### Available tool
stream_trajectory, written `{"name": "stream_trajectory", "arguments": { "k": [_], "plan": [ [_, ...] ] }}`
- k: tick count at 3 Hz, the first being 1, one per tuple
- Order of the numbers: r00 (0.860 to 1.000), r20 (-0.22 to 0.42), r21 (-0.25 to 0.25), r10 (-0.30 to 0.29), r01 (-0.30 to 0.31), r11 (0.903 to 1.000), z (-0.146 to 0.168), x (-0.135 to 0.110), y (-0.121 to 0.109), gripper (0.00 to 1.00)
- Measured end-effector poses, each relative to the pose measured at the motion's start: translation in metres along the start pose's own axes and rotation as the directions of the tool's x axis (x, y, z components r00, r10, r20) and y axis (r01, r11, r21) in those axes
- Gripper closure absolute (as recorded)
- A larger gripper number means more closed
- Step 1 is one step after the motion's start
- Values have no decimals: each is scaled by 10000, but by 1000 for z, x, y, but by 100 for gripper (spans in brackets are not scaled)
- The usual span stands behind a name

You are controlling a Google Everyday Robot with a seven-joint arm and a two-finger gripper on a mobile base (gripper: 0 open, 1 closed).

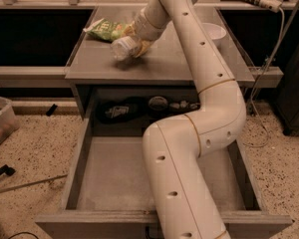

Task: Place blue plastic bottle into top drawer

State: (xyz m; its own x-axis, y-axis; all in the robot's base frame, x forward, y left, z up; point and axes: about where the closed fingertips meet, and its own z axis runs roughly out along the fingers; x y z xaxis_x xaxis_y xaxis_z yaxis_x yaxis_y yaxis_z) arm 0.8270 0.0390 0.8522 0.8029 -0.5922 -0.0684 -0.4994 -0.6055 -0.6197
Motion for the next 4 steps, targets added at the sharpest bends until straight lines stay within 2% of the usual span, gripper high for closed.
{"name": "stream_trajectory", "arguments": {
  "k": [1,2,3,4],
  "plan": [
    [9989,260,893,-378,353,9954,-40,0,-15,100],
    [9989,18,1318,-475,468,9902,-106,-8,-25,100],
    [9979,-640,1114,-72,144,9937,-167,-11,-20,100],
    [9891,-1297,315,701,-666,9973,-206,-13,0,100]
  ]
}}
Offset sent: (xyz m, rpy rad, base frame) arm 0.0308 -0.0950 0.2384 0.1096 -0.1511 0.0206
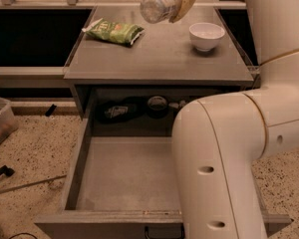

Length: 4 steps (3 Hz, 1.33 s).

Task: Place blue plastic bottle into top drawer

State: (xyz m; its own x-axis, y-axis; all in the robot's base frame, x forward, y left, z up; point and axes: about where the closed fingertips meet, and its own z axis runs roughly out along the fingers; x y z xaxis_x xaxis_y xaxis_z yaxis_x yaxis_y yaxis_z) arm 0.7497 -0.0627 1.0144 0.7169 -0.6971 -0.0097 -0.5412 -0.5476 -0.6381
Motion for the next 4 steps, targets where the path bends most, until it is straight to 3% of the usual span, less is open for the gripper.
{"name": "stream_trajectory", "arguments": {
  "k": [1,2,3,4],
  "plan": [
    [9980,-393,-559,489,-511,9971,-35,-5,13,100],
    [9980,-393,-561,492,-513,9971,-35,-5,13,100],
    [9945,-440,-972,946,-985,9904,-37,-7,23,100],
    [9802,-747,-1173,1833,-1911,9745,-67,-19,27,100]
  ]
}}
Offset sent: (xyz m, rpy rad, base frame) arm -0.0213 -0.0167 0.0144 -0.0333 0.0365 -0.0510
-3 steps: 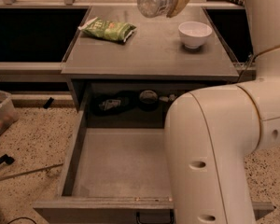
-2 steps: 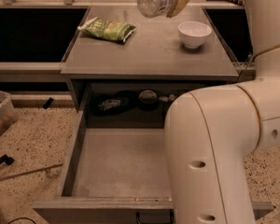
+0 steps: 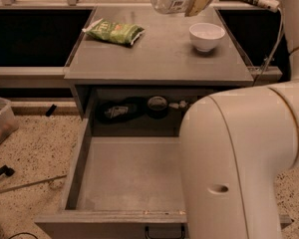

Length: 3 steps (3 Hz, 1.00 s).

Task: Place blue plastic bottle into top drawer

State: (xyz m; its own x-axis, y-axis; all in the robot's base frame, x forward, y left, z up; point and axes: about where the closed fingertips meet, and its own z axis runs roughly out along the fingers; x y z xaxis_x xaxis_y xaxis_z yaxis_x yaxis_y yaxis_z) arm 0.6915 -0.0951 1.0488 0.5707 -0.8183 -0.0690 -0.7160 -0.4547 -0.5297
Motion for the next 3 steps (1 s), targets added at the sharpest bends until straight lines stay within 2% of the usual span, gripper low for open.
{"name": "stream_trajectory", "arguments": {
  "k": [1,2,3],
  "plan": [
    [9950,-395,77,914,-912,9958,-47,-21,4,100],
    [9848,-777,48,1554,-1555,9878,-81,-52,10,100],
    [9768,-891,305,1947,-1927,9808,-90,-99,3,100]
  ]
}}
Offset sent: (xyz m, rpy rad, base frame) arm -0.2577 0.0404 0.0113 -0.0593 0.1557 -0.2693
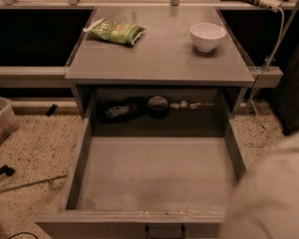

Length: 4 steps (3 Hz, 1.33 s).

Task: Place blue plastic bottle into top drawer

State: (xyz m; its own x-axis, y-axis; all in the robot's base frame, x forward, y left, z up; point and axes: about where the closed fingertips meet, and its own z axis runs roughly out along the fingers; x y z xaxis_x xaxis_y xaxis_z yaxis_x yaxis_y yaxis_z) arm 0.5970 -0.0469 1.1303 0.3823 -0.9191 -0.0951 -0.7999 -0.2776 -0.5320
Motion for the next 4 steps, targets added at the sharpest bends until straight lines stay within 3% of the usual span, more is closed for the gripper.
{"name": "stream_trajectory", "arguments": {
  "k": [1,2,3,4],
  "plan": [
    [9971,-137,1289,746,-722,9890,-27,-26,4,100],
    [9793,-5,3120,2024,-1921,9305,-90,-21,39,100],
    [9683,454,3870,2456,-2437,8893,-116,-24,79,100],
    [9696,357,3368,2422,-2398,9105,-87,-24,95,100]
  ]
}}
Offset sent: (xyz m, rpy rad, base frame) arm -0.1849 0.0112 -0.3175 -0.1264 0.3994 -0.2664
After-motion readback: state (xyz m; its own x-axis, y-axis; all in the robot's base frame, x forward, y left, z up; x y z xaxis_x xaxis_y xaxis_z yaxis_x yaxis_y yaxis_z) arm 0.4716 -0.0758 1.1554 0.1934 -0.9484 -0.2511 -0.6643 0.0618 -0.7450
